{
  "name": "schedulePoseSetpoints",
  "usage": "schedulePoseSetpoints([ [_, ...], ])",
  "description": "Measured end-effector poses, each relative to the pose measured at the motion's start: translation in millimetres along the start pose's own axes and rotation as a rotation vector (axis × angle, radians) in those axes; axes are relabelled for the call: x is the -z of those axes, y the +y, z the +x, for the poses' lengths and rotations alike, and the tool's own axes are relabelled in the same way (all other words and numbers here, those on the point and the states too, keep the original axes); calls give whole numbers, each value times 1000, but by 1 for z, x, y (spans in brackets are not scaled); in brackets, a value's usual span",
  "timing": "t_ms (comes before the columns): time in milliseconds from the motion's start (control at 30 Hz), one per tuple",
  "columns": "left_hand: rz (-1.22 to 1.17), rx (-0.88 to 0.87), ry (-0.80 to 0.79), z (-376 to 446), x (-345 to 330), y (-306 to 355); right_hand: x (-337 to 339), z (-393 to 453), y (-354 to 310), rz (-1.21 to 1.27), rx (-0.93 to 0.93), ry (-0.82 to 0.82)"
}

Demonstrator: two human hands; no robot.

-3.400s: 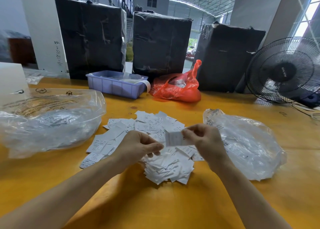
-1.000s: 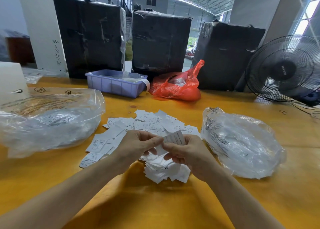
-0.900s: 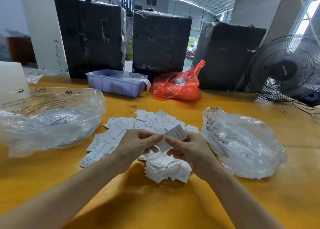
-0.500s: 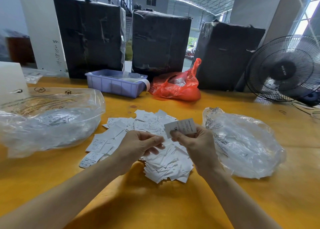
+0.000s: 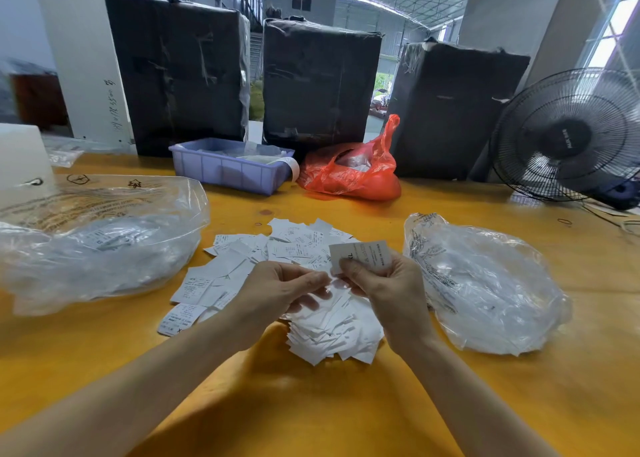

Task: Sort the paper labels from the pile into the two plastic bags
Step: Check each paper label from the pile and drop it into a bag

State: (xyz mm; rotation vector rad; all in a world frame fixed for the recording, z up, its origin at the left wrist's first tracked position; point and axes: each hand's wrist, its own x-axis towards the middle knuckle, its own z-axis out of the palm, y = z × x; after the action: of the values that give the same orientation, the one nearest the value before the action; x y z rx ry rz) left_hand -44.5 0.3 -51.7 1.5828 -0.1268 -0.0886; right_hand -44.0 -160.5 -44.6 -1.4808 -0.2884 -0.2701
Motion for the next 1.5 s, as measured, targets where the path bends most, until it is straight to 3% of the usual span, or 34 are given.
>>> schedulePoseSetpoints([
  [167,60,-48,61,0,1,-2,0,2,-2,29,-27,68],
  [1100,48,-73,57,-1,-1,-1,-3,-1,-1,45,-119,52],
  [1500,64,-85,83,0,0,-4,-2,1,0,174,-317,-10],
])
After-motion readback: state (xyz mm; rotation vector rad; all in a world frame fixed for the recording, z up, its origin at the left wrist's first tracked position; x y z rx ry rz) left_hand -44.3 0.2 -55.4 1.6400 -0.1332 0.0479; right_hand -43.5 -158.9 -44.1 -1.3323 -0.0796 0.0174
